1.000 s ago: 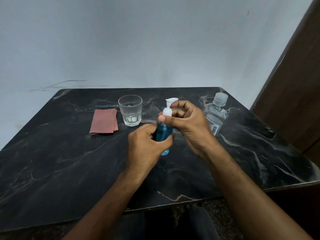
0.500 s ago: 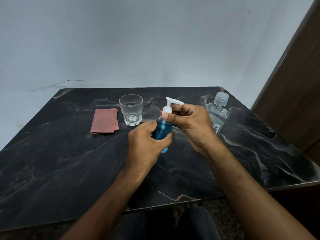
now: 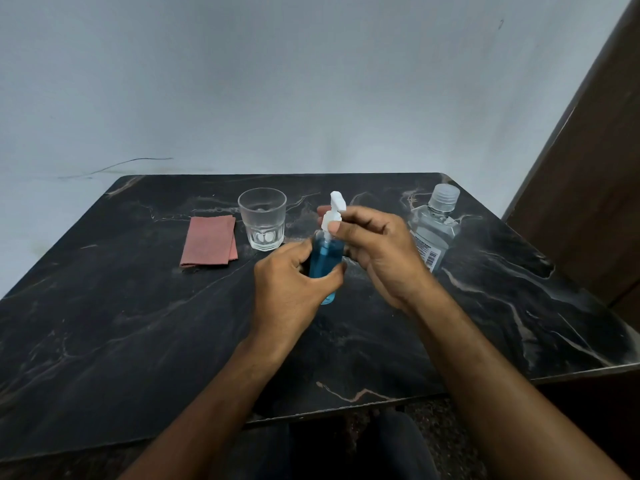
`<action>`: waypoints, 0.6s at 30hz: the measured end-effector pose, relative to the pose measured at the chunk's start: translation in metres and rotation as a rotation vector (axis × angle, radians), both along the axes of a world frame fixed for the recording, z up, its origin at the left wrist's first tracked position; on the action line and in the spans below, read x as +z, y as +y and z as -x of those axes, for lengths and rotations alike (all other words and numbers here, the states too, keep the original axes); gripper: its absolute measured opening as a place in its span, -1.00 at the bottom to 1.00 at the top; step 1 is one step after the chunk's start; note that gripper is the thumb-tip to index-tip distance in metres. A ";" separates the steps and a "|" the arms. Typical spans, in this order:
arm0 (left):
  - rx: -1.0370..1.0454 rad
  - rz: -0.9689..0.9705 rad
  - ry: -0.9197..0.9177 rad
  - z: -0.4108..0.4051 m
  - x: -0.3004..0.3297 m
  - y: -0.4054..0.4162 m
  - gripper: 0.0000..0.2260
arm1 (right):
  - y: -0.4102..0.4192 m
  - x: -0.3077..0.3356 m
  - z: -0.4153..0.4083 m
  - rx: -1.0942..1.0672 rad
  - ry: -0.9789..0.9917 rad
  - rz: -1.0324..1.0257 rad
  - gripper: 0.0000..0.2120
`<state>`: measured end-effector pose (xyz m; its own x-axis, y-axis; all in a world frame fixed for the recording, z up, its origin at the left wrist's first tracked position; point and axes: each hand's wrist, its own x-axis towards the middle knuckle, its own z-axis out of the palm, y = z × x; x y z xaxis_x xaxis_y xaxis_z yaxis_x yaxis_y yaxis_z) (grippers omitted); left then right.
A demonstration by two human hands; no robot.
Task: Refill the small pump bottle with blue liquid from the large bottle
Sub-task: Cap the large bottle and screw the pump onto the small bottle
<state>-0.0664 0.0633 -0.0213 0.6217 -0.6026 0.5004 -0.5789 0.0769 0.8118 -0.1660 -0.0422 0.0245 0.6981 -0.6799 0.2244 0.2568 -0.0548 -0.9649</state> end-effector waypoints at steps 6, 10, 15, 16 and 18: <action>0.000 0.002 -0.030 -0.001 -0.001 0.001 -0.76 | 0.003 -0.003 -0.002 -0.090 0.003 0.015 -0.74; 0.026 0.000 -0.051 -0.002 -0.004 0.000 -0.78 | 0.004 -0.002 -0.004 -0.122 -0.009 -0.011 -0.74; 0.039 0.009 -0.053 -0.002 -0.006 -0.001 -0.79 | 0.007 -0.004 -0.008 -0.141 -0.011 -0.006 -0.71; 0.040 0.007 -0.054 -0.001 -0.007 -0.001 -0.80 | 0.007 -0.004 -0.009 -0.145 -0.011 -0.003 -0.69; 0.044 0.009 -0.057 0.000 -0.008 -0.002 -0.83 | 0.007 -0.005 -0.009 -0.146 -0.015 0.000 -0.68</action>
